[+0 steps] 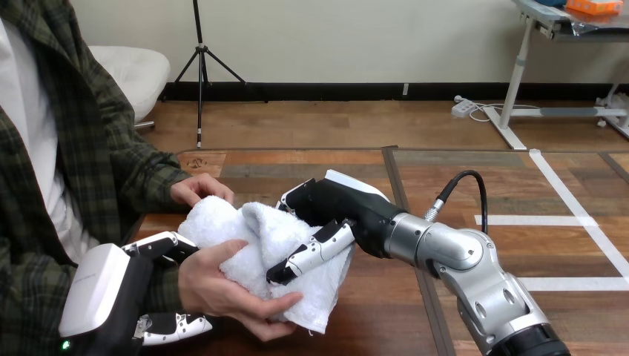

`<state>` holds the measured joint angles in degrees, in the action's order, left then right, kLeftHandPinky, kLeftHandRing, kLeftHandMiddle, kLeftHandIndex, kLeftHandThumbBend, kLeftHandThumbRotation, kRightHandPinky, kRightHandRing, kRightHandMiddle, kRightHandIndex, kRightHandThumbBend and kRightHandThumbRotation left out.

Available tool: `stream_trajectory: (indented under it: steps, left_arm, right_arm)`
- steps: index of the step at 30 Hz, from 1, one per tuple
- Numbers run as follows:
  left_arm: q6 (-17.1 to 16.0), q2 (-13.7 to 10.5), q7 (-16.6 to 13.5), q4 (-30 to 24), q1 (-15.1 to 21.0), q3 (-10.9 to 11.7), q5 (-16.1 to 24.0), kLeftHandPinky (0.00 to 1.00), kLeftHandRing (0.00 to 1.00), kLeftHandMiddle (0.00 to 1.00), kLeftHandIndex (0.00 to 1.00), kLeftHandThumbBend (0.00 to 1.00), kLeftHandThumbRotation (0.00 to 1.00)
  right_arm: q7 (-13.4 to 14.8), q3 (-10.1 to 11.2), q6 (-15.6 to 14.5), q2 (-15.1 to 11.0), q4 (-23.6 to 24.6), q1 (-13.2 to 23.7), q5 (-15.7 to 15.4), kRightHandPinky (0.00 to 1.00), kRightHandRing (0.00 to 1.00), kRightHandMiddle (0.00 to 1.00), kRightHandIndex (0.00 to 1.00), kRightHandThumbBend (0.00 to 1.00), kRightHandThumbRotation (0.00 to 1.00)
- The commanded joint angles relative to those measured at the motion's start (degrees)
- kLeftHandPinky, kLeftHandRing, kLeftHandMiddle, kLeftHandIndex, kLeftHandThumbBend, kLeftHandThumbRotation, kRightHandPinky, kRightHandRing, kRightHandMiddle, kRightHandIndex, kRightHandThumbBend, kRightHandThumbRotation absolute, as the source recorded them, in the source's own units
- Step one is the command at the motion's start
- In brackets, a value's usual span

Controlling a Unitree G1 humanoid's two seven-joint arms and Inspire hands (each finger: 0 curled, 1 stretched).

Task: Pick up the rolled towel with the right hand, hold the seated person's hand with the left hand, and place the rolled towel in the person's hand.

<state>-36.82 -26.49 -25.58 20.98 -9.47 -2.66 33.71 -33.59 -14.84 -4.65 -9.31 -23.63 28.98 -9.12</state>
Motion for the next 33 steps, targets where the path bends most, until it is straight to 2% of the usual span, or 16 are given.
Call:
stream_trajectory:
  steps: [1, 8, 11, 12, 17, 22, 28, 33]
  left_arm:
    - [-1.45, 1.86, 0.96, -0.75, 2.48, -1.82, -0.87, 0.46, 0.49, 0.53, 0.56, 0.91, 0.0]
    - [-1.18, 2.05, 1.03, -1.03, 2.82, -1.96, -0.78, 0.46, 0.5, 0.54, 0.57, 0.92, 0.0]
    - [-1.29, 1.98, 0.84, -0.99, 3.04, -1.93, -0.59, 0.47, 0.5, 0.54, 0.57, 0.91, 0.0]
    - [-1.33, 1.95, 0.81, -0.94, 3.1, -1.92, -0.57, 0.47, 0.5, 0.54, 0.57, 0.9, 0.01]
    - [-1.54, 1.86, 0.55, -0.23, 3.44, -1.79, -0.62, 0.47, 0.5, 0.54, 0.57, 0.89, 0.02]
    - [-1.24, 1.71, 0.74, -0.09, 3.43, -1.63, -0.74, 0.46, 0.5, 0.54, 0.57, 0.88, 0.03]
    - [-1.24, 1.64, 1.24, 0.24, 3.63, -1.48, -1.12, 0.46, 0.49, 0.54, 0.57, 0.89, 0.03]
    - [-1.16, 1.45, 1.3, 0.67, 4.16, -1.39, -0.65, 0.46, 0.5, 0.54, 0.57, 0.9, 0.02]
  right_arm:
    - [-1.28, -1.9, 0.56, 2.94, 1.54, 2.73, 1.32, 0.22, 0.28, 0.36, 0.4, 0.9, 0.0]
    - [-1.36, -3.49, -0.2, 3.57, 1.97, 2.6, 0.55, 0.22, 0.28, 0.36, 0.42, 0.92, 0.01]
    - [-1.51, -3.87, -0.35, 3.63, 2.35, 2.55, 0.49, 0.26, 0.33, 0.41, 0.45, 0.95, 0.06]
    - [-1.57, -3.96, -0.42, 3.61, 2.52, 2.52, 0.5, 0.32, 0.4, 0.46, 0.49, 0.97, 0.11]
    - [-2.32, -4.47, -1.68, 3.23, 3.8, 2.64, 0.5, 0.44, 0.53, 0.57, 0.58, 0.99, 0.2]
    - [-3.57, -4.62, -2.67, 2.55, 4.57, 2.97, 0.87, 0.55, 0.66, 0.71, 0.72, 1.0, 0.33]
    - [-3.59, -4.6, -2.29, 1.74, 4.62, 3.34, 0.1, 0.67, 0.77, 0.8, 0.82, 1.0, 0.42]
    - [-2.63, -4.39, -3.12, 1.46, 4.85, 3.65, -0.7, 0.75, 0.85, 0.87, 0.88, 1.0, 0.47]
